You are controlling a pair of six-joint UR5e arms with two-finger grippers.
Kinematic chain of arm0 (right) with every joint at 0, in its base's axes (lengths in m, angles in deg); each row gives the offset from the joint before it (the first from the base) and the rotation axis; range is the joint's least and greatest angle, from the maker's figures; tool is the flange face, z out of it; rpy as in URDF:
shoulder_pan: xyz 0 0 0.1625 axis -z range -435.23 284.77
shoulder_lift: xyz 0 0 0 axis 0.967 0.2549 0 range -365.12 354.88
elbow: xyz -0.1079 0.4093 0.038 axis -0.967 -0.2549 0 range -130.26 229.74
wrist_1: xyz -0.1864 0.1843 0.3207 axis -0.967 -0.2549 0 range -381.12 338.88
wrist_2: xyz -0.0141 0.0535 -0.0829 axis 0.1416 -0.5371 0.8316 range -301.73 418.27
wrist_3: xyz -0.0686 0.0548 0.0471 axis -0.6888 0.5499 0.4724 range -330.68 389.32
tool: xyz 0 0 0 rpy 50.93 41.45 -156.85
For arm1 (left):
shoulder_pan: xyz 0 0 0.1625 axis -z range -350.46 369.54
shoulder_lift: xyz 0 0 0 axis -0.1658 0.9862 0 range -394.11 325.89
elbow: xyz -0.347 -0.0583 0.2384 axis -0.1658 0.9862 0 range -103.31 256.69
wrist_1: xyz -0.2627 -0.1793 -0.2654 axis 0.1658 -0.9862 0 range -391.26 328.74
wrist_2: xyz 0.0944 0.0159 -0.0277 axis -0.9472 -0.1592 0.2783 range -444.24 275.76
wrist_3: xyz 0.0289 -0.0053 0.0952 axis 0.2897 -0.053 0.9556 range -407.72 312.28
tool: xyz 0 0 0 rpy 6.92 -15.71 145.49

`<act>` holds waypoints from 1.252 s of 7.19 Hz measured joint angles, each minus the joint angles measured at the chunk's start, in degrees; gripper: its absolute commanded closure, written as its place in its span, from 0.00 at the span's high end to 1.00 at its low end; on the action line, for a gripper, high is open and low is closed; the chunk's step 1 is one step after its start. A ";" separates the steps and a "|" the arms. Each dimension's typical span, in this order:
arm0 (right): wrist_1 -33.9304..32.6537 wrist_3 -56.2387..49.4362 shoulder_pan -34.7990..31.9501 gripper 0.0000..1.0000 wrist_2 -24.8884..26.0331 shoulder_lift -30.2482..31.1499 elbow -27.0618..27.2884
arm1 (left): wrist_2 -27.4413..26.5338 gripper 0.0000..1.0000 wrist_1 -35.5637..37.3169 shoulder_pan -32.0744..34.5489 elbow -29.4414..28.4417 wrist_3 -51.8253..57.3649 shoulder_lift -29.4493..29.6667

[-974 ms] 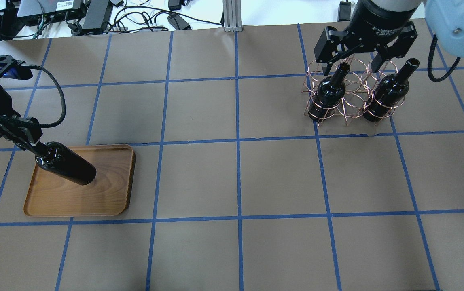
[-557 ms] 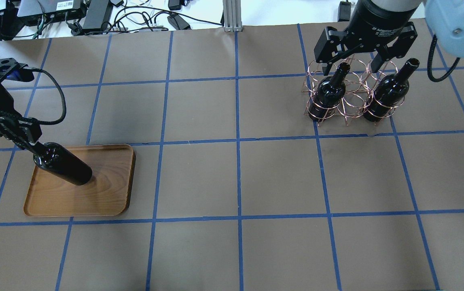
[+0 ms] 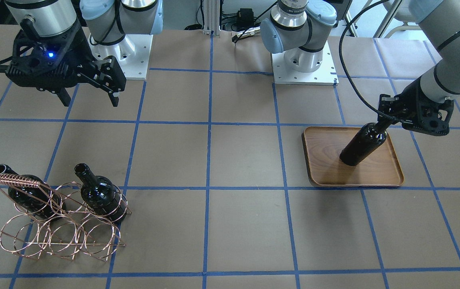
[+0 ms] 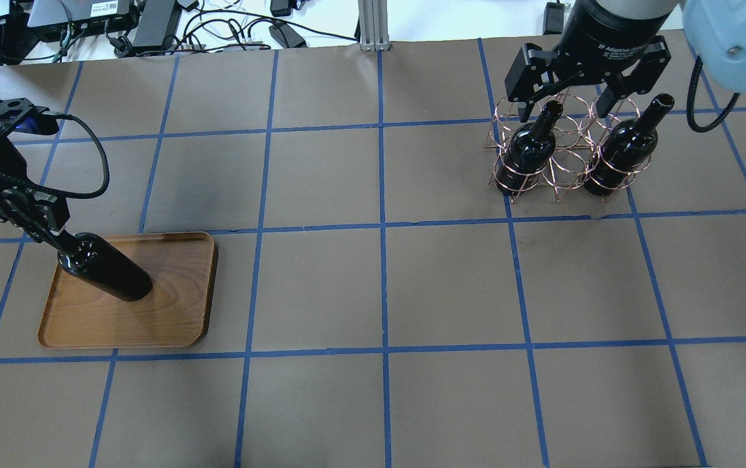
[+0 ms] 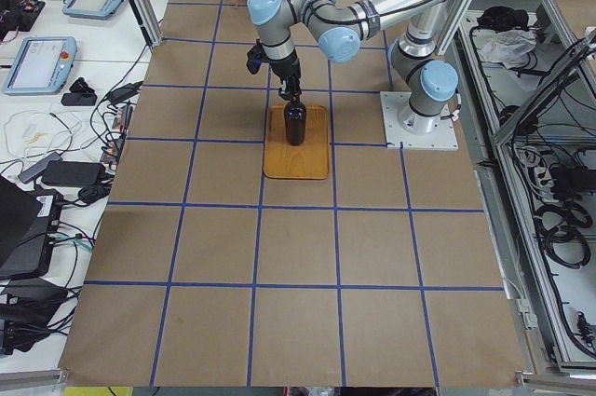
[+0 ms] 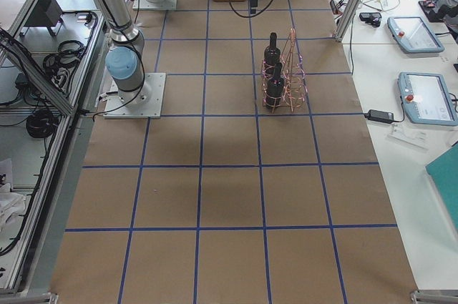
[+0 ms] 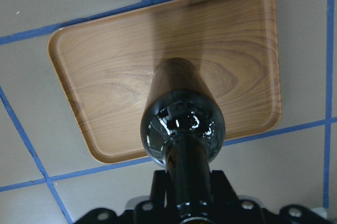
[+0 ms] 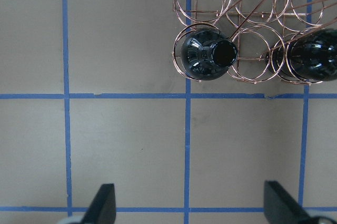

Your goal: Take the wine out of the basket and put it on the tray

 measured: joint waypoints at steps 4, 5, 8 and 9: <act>0.00 0.15 -0.15 1.00 -0.26 -0.05 0.01 | 0.25 1.00 -3.56 0.77 -2.11 -8.19 -4.92; 0.00 0.17 -0.17 1.00 -0.26 -0.05 0.00 | 0.69 1.00 -4.64 1.64 -2.82 -12.09 -7.22; 0.04 0.14 -0.17 1.00 -0.16 -0.06 -0.02 | 2.91 1.00 -5.08 10.45 -3.32 -25.76 -11.19; 0.02 0.13 -0.15 1.00 -0.35 -0.06 -0.02 | 2.96 1.00 -3.69 14.11 -3.35 -30.09 -10.97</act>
